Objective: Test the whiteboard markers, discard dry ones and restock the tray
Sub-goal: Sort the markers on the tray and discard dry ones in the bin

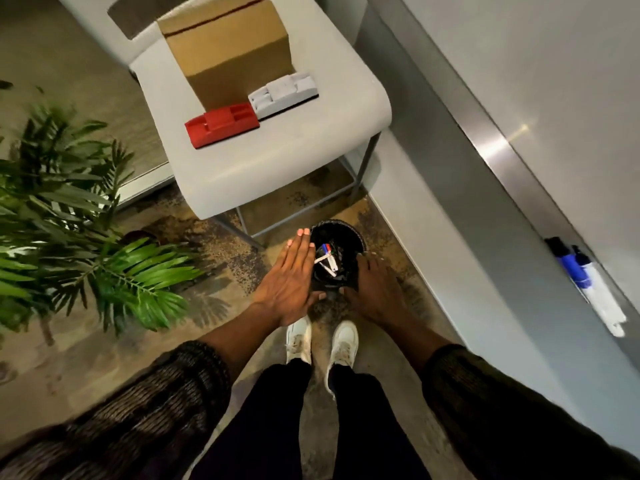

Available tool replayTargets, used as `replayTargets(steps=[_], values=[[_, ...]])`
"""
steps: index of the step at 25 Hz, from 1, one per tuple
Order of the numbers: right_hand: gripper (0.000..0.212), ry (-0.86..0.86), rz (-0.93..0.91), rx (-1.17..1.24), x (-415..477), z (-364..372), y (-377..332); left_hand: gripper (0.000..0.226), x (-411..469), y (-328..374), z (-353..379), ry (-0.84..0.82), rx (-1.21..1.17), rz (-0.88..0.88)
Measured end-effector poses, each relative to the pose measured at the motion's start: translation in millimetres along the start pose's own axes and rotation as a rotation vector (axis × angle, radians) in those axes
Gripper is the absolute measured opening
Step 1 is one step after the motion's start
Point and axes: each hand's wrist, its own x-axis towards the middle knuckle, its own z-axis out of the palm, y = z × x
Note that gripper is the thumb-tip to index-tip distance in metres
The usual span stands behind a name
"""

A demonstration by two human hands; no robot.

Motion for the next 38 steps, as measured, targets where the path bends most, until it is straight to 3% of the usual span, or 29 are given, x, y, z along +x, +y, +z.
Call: replayTargets(steps=[4,11,16,26,31,38], values=[[0.108,0.116,0.030,0.050,-27,-41,1,0.108,-5,15,-51,0.011,-0.009,0.066],[0.095,0.434,0.091,0.076,-94,-89,24,0.106,11,64,-111,0.094,0.050,0.274],[0.094,0.535,0.221,0.118,-150,-97,55,0.106,31,115,-132,0.102,0.121,0.471],[0.096,0.583,0.676,0.179,-240,-77,72,0.105,41,203,-160,0.087,0.276,0.775],[0.102,0.582,0.723,0.209,-269,-61,83,0.103,35,243,-158,0.118,0.312,0.851],[0.086,0.595,0.684,0.211,-269,-85,127,0.102,54,280,-163,0.077,0.362,0.797]])
